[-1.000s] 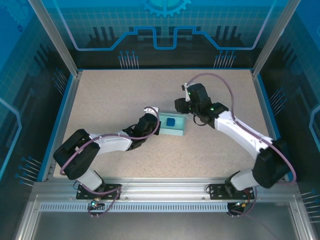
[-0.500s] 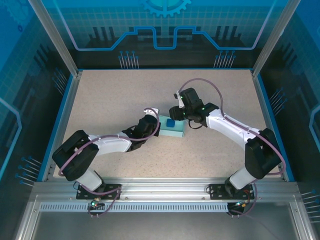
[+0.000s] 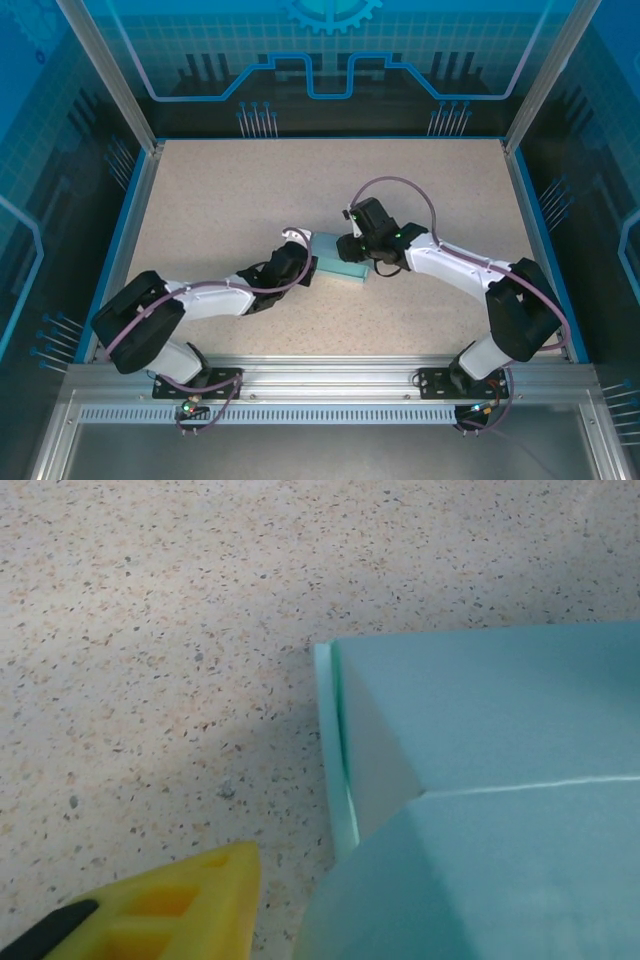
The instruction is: Fold the paper box
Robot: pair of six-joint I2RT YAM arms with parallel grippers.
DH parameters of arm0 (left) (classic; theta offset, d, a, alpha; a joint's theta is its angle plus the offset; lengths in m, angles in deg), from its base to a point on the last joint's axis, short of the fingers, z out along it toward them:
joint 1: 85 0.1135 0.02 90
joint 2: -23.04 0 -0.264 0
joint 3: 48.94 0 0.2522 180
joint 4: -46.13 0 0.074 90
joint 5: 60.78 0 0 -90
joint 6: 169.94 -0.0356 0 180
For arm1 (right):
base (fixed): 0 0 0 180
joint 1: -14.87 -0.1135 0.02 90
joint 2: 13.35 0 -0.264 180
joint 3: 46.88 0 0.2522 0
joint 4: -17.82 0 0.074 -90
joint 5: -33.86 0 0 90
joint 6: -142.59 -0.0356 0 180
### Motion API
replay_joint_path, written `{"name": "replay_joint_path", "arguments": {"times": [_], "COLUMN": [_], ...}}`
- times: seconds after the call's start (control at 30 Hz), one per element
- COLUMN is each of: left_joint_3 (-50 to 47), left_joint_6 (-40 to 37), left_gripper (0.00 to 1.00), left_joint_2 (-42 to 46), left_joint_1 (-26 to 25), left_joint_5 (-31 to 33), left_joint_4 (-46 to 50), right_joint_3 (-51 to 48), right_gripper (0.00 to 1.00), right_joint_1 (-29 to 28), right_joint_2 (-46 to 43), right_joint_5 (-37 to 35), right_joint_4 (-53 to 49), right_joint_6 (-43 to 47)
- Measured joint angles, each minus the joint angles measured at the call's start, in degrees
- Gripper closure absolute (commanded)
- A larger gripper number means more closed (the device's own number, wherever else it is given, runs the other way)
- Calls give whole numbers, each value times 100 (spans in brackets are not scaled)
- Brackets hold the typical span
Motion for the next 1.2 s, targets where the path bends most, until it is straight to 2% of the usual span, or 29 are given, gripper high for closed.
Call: {"name": "replay_joint_path", "arguments": {"times": [0.17, 0.47, 0.57, 0.7, 0.8, 0.97, 1.2], "left_joint_3": [-216, -514, -304, 214, 623, 1370, 2052], "left_joint_6": [92, 107, 103, 105, 111, 105, 61], "left_gripper": [41, 35, 33, 32, 32, 31, 31], "left_joint_2": [398, 1816, 2210, 2229, 1985, 841, -778], "left_joint_1": [0, 0, 2, 129, 516, 1309, 1438], "left_joint_5": [-114, -761, -1019, -1349, -1709, -2315, -2734], "left_joint_4": [197, 1167, 1690, 2164, 2260, 2339, 2498], "right_joint_3": [-120, -219, -219, -219, -221, -221, -221], "right_gripper": [59, 59, 59, 59, 59, 59, 59], "right_joint_1": [-17, -17, -22, -39, -66, -94, -98], "right_joint_2": [0, 0, 7, 48, 68, 129, 369], "right_joint_5": [-76, -192, -203, -258, -297, -304, -302], "right_joint_4": [0, 39, 39, 39, 39, 70, 151], "right_joint_6": [0, 31, 111, 247, 361, 535, 752]}}
